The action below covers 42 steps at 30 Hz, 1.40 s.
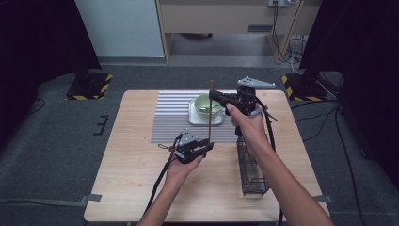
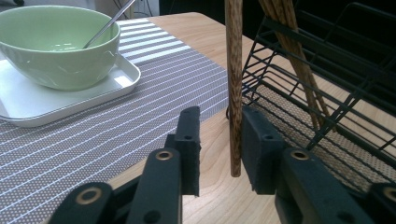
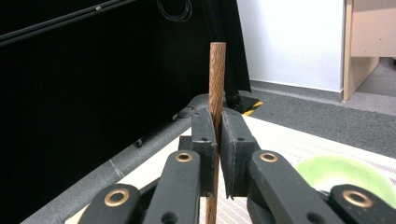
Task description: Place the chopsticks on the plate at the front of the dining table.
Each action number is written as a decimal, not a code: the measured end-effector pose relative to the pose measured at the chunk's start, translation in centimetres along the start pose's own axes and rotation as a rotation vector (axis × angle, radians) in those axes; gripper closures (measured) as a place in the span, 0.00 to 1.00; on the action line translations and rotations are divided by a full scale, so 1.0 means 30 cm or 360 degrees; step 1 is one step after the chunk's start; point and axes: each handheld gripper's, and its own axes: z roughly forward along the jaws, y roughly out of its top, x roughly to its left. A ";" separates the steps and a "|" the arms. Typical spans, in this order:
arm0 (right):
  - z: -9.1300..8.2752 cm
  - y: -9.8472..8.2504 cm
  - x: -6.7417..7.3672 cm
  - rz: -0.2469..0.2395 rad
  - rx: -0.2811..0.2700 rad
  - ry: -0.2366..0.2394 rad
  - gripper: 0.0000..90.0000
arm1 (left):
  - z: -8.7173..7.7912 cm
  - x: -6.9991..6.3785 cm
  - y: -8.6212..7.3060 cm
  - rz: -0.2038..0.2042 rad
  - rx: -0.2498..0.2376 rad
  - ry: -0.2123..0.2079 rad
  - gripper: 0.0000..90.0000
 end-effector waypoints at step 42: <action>-0.054 -0.011 -0.018 -0.0170 0.0073 -0.0166 0.54 | -0.021 0.032 0.033 -0.0030 -0.0038 0.0050 0.95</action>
